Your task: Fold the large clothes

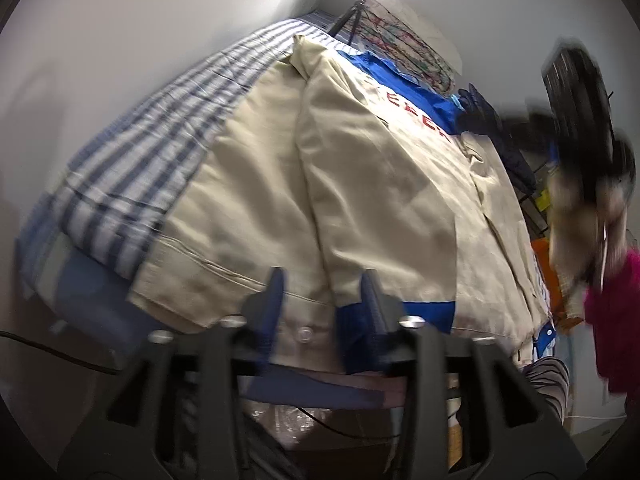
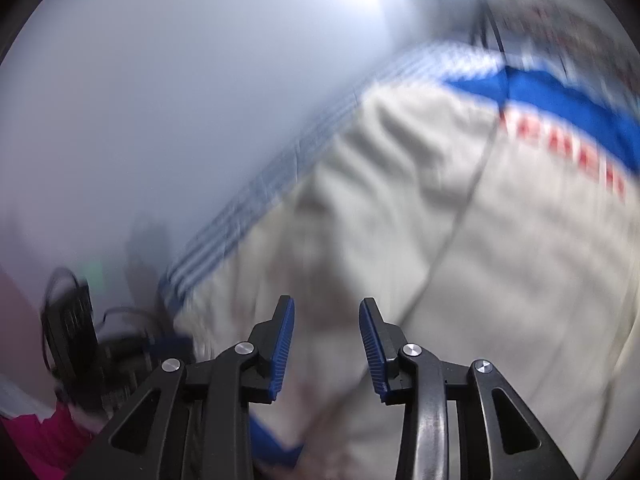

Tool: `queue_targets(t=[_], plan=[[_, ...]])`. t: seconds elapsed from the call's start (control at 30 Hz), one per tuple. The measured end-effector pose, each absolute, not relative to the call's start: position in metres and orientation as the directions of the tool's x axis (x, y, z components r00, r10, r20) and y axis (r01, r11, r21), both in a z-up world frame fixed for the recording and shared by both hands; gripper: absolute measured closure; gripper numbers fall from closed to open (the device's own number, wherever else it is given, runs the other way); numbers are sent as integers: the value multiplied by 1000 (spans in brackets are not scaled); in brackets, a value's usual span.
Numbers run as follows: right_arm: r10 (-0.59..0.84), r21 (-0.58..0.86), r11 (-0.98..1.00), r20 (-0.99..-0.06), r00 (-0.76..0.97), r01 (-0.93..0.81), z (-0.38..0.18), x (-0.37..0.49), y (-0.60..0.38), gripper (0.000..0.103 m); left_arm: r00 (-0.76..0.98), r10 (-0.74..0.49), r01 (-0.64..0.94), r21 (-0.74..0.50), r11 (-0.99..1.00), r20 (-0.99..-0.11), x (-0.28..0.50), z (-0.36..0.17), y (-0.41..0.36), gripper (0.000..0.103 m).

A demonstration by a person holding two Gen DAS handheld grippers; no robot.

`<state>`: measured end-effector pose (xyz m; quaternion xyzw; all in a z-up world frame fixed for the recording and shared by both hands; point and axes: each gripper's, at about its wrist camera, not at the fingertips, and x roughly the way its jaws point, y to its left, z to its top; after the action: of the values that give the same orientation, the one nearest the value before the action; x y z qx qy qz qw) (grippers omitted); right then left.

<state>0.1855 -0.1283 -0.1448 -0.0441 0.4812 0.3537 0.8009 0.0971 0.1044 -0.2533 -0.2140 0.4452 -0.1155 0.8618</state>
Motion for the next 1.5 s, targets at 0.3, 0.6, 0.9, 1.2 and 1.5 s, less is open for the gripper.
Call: queue_targets(t=[0.3, 0.6, 0.9, 1.2, 1.5], plan=[[489, 206, 761, -804, 337, -615, -130, 299, -42, 61, 520, -432, 56, -475, 878, -737, 106, -271, 72, 77], [320, 59, 823, -869, 376, -564, -169, 380, 33, 61, 552, -443, 57, -497, 866, -707, 104, -270, 77, 99], [82, -155, 833, -915, 395, -531, -228, 419, 78, 85, 613, -389, 71, -442, 894, -688, 91, -241, 89, 100], [306, 99, 884, -862, 405, -457, -190, 432, 39, 103, 671, -257, 2, -345, 939, -696, 72, -217, 120, 100], [348, 111, 842, -860, 374, -528, -207, 423, 56, 67, 582, -174, -114, -291, 950, -794, 74, -255, 134, 86]])
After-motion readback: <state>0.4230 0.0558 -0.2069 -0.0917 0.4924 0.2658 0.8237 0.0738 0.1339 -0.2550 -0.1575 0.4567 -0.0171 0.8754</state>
